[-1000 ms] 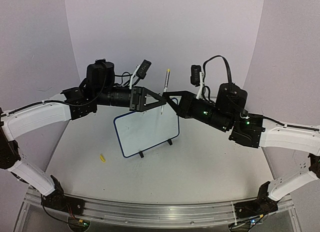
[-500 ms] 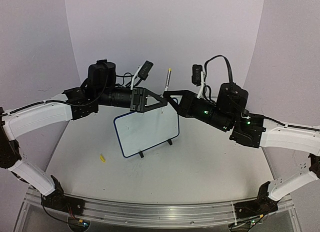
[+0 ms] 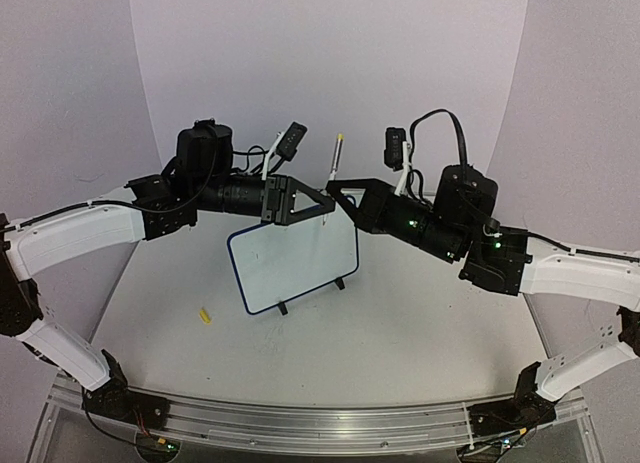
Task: Write a sentence on the whiteboard
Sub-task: Pass from the right arm to the left
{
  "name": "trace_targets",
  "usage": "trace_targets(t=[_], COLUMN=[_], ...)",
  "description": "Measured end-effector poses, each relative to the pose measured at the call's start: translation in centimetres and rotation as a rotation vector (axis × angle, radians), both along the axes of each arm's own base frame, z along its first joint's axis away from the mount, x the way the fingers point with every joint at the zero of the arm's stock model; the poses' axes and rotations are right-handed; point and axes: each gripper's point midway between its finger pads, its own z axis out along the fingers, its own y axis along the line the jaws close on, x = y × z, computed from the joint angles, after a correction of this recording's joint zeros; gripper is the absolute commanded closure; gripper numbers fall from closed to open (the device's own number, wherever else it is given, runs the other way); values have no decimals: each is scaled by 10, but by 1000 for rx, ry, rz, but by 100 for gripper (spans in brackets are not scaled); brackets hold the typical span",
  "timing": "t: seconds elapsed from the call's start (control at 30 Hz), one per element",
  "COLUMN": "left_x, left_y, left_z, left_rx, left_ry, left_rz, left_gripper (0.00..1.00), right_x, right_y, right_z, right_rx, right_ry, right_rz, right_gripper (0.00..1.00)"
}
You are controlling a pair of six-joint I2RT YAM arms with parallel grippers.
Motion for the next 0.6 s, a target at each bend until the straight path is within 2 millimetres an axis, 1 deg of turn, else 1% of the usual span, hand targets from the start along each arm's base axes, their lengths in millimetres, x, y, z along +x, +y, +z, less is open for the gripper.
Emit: trace_targets(t=[0.07,0.1,0.13,0.2,0.23,0.27,0.33,0.37,0.4,0.43,0.5,0.53,0.6], left_x=[0,0,0,1,1,1,0,0,0,-1,-2,-4,-8], left_y=[0,0,0,-1,-1,-1,0,0,0,1,4,6,11], left_z=[0,0,-1,-1,-1,-2,-3,-5,-8,-13,-24,-30,-45], left_rx=[0,0,2,2,3,3,9,16,27,45,90,120,186], left_ry=[-2,-4,-1,-12,-14,-14,-14,-15,-18,-20,-18,-18,-10], left_rz=[0,-1,-1,-2,-2,-2,-3,-4,-6,-7,-10,-15,-30], left_gripper=[92,97,100,100,100,100,100,100,100,100,100,100,100], right_x=[0,0,0,0,0,0,0,0,-1,-2,-3,-3,-6], right_y=[0,0,0,0,0,0,-1,-2,-4,-6,-12,-15,-20], right_z=[0,0,0,0,0,0,-2,-4,-9,-13,-18,-19,-14], right_rx=[1,1,2,2,2,0,-10,-22,-46,-81,-150,-197,-277], right_ry=[0,0,0,1,1,2,6,10,17,21,27,28,25], right_rz=[1,2,2,0,0,-1,-3,-3,-4,-8,-19,-24,-21], right_gripper=[100,100,100,100,95,86,62,51,43,36,26,23,20])
